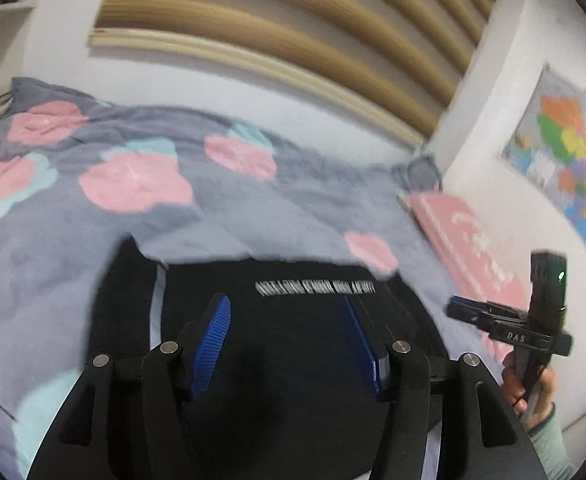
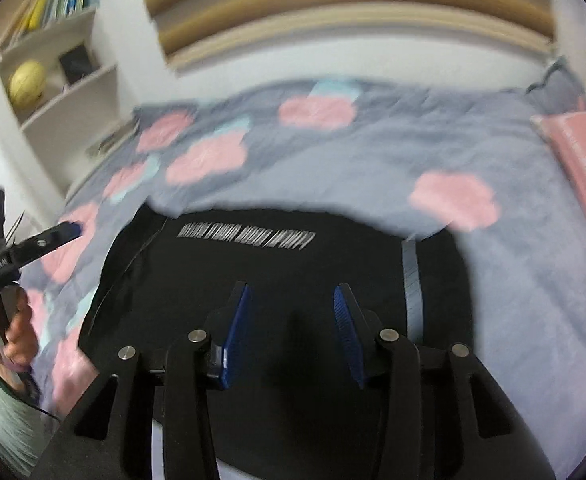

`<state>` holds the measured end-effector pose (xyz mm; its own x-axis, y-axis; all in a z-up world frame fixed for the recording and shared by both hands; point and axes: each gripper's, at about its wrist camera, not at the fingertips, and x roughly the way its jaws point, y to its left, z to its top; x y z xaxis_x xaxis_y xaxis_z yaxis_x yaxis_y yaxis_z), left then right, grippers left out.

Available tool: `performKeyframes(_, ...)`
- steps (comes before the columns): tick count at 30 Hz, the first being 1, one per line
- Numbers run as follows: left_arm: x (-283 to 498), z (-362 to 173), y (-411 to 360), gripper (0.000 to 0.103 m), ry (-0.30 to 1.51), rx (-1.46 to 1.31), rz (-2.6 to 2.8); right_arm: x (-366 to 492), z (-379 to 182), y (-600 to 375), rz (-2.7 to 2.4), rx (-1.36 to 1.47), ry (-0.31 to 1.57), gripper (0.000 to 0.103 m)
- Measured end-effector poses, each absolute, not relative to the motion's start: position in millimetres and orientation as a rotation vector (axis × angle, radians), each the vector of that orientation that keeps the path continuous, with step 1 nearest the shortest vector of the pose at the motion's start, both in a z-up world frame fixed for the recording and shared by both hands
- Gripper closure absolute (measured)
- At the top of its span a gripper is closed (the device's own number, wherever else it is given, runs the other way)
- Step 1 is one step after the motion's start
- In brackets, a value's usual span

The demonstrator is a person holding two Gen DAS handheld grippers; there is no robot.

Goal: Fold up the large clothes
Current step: 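Open both grippers and press the flipped jacket flat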

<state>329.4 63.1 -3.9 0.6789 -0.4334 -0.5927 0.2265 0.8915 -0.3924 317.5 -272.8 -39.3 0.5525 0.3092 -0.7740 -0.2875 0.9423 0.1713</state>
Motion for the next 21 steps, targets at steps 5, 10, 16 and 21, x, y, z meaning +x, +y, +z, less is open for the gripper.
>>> performKeyframes(5, 351, -83, 9, 0.045, 0.981, -0.274, -0.374, 328, -122, -236, 0.258, -0.085, 1.097, 0.056)
performKeyframes(10, 363, -126, 1, 0.045, 1.025, -0.255, -0.289, 329, -148, -230, 0.219, -0.135, 1.077, 0.056)
performKeyframes(16, 357, -85, 7, 0.045, 0.974, -0.265, -0.327, 333, -105, -240, 0.271, -0.106, 1.011, 0.054)
performKeyframes(21, 395, -66, 17, 0.044, 0.942, -0.355, -0.278, 375, -85, -252, 0.183, -0.052, 0.943, 0.042)
